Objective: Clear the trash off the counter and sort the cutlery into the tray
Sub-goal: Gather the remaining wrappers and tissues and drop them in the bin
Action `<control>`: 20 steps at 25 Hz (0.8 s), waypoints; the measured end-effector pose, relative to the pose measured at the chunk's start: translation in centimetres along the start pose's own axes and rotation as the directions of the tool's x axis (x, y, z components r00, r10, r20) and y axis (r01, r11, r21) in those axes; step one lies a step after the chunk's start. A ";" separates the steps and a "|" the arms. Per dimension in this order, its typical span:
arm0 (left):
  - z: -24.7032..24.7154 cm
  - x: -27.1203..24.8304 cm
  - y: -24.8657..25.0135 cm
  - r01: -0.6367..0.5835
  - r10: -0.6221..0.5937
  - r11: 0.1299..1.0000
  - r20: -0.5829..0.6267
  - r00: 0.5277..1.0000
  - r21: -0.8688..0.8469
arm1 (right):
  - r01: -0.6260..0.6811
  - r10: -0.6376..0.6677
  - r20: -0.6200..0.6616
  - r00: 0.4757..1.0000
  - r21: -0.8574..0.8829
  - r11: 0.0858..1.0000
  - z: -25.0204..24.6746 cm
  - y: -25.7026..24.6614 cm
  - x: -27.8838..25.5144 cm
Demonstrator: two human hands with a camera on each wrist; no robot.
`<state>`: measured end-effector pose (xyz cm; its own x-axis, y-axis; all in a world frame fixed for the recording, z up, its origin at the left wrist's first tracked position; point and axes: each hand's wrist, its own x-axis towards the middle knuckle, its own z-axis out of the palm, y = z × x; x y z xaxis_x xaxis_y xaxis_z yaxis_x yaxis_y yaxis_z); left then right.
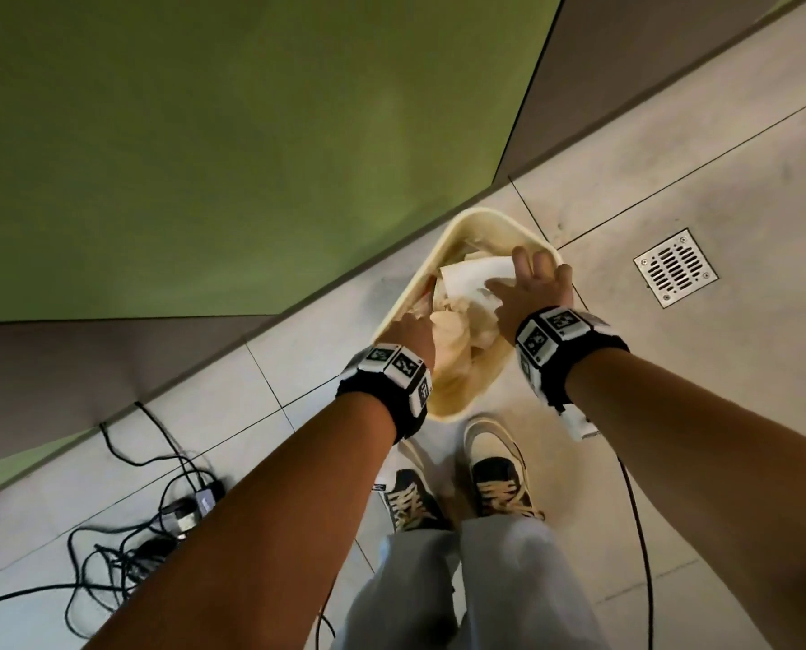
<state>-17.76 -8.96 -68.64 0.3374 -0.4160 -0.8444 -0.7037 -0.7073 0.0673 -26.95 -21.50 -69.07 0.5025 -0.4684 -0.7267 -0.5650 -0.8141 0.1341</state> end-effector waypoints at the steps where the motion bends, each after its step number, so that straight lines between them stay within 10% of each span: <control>1: -0.3 -0.7 -0.3 0.026 -0.026 1.000 0.014 1.000 0.005 | -0.024 0.026 -0.046 0.999 0.049 0.998 -0.1 0.1 -0.8; 5: -3.9 -6.0 0.3 0.091 -0.092 0.981 -0.003 0.996 -0.174 | 0.024 0.008 -0.126 0.992 0.254 0.967 -3.0 2.2 -7.3; 12: -17.8 -27.9 2.6 -0.154 0.076 0.882 -0.187 0.979 -0.446 | 0.332 -0.304 -0.258 0.917 0.072 0.940 -20.0 6.2 -26.8; 20: -30.9 -53.0 -1.0 -0.417 -0.040 0.740 -0.653 0.756 -0.528 | 0.508 -0.388 -0.627 0.675 0.014 0.861 -39.1 5.5 -44.6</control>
<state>-15.56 -3.86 -7.51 0.6921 -0.6593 -0.2939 -0.3309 -0.6516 0.6826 -26.88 -18.54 -9.52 0.9690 -0.2160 -0.1201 -0.2408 -0.9342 -0.2633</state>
